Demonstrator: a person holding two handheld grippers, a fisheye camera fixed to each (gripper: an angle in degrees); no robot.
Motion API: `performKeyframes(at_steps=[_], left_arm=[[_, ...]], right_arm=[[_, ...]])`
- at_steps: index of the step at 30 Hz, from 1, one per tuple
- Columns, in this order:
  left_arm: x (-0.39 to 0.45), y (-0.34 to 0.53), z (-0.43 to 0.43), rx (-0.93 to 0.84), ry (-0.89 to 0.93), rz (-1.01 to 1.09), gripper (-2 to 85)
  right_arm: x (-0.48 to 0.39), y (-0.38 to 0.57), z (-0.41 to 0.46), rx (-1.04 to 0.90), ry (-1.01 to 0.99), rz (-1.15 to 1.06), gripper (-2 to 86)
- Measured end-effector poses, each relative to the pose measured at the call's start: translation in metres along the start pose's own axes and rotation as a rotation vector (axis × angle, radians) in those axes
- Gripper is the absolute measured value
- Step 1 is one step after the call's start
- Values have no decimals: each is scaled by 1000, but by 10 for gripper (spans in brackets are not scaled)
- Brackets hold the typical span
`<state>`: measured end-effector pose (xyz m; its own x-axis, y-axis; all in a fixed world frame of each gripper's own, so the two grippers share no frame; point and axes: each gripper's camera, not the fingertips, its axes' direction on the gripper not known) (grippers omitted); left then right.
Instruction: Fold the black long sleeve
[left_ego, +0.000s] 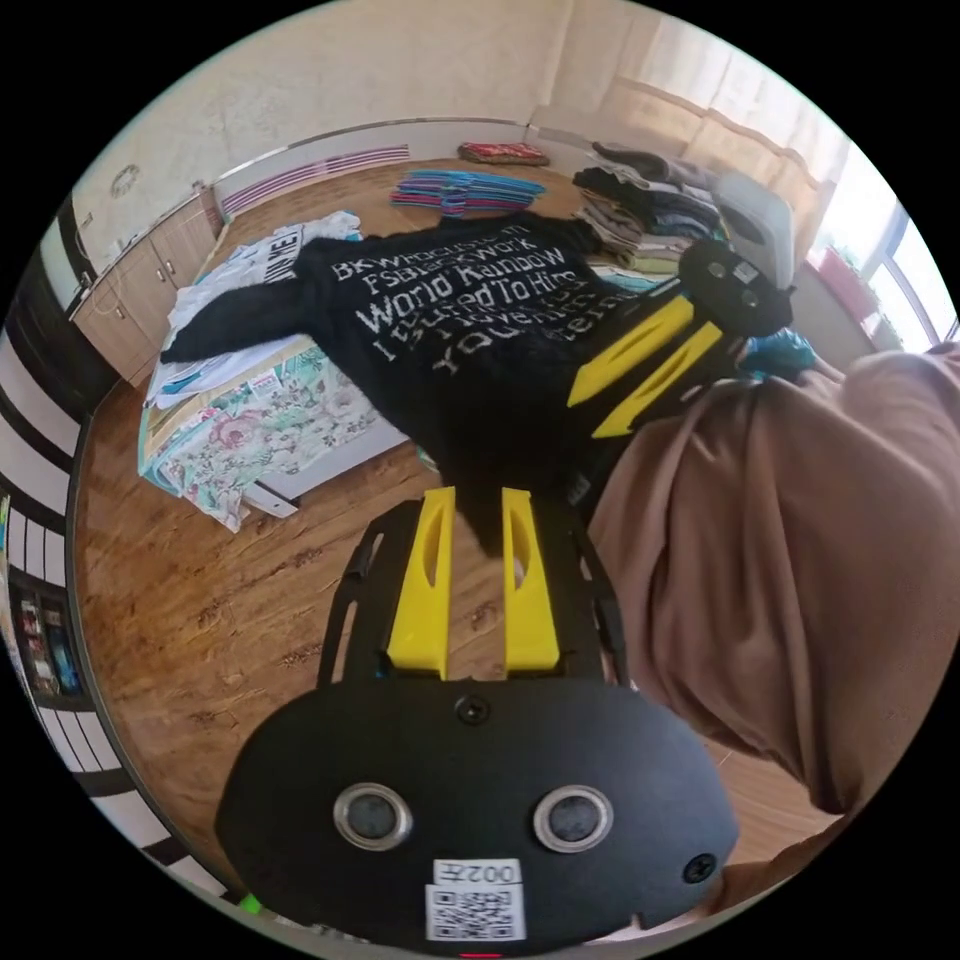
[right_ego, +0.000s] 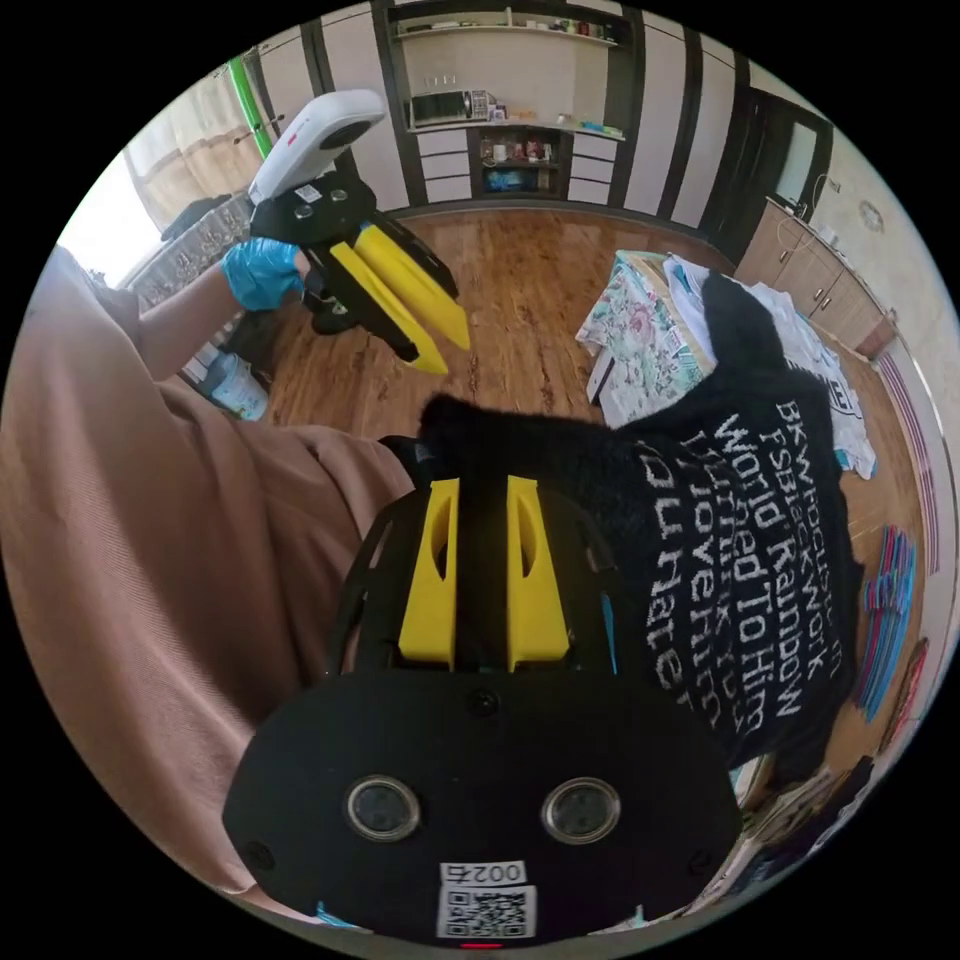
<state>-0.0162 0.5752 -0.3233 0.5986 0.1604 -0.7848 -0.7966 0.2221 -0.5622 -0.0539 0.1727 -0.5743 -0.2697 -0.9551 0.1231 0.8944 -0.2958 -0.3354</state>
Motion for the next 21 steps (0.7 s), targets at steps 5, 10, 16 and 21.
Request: performKeyframes(at_steps=[5,10,16,21], left_arm=[[8,15,8,-26,37,33,61],[15,23,35,-80,-28,25,59],[20,47,53,-55,-30,-15,19],[19,65,27,10,-50,-13,-9]], right_arm=[[-4,9,-3,10,16,30,71],[-3,19,-8,32,-16,83,14],[-4,30,-21,95,-23,135,-4],[-4,39,-39,138,-74,121,-6]])
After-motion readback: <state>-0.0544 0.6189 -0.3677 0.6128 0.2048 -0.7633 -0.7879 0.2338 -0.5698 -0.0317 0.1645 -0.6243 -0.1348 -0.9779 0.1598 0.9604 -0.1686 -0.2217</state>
